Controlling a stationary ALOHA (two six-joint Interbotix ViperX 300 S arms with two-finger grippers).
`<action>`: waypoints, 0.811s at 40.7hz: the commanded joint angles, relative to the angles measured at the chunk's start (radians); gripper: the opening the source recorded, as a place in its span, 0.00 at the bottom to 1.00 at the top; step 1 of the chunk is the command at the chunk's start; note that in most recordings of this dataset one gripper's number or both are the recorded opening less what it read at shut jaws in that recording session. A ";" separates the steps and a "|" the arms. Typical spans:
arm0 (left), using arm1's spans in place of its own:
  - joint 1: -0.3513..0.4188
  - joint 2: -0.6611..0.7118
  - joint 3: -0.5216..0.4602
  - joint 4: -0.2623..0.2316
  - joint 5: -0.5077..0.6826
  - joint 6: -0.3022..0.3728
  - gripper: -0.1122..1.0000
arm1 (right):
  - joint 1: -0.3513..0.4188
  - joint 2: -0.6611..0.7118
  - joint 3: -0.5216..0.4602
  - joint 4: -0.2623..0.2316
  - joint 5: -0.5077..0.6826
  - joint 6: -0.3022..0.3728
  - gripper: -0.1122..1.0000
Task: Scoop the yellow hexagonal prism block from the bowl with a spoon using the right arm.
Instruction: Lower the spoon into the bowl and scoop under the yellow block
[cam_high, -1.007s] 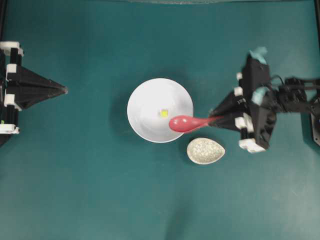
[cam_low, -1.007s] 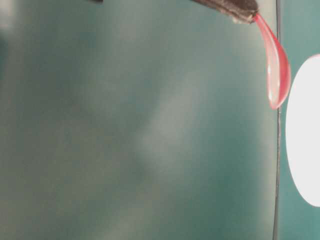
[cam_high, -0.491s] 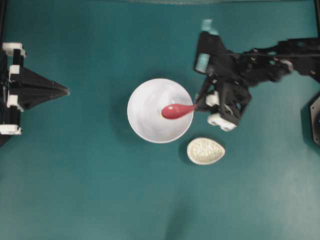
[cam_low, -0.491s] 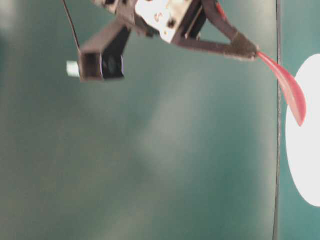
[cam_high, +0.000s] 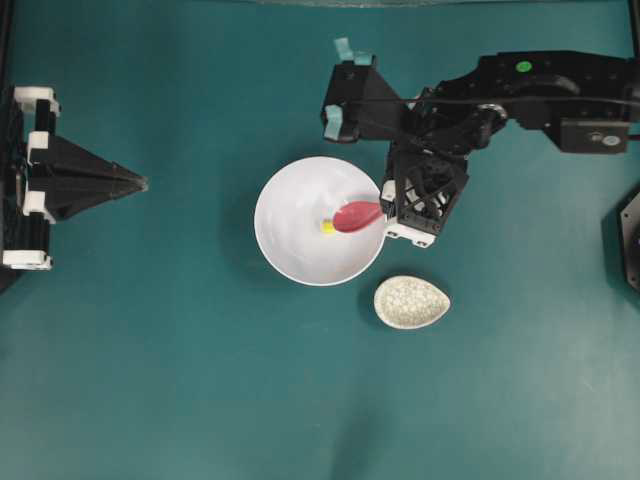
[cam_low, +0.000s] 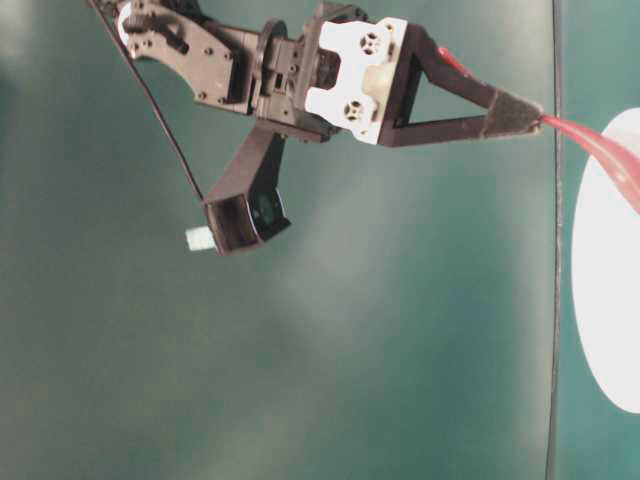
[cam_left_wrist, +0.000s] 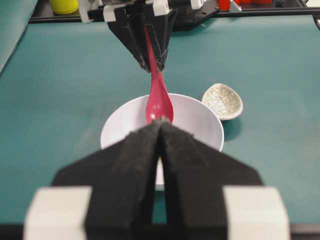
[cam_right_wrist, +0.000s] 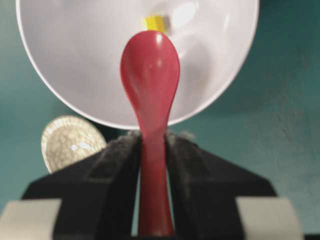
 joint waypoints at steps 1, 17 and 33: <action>0.002 0.006 -0.017 0.003 -0.009 0.000 0.10 | 0.003 -0.005 -0.040 -0.002 0.032 0.002 0.30; 0.002 0.006 -0.017 0.003 -0.020 0.002 0.10 | 0.008 0.020 -0.055 -0.005 0.049 0.003 0.30; 0.002 0.006 -0.017 0.003 -0.020 0.002 0.10 | 0.012 0.063 -0.075 -0.017 0.034 -0.005 0.30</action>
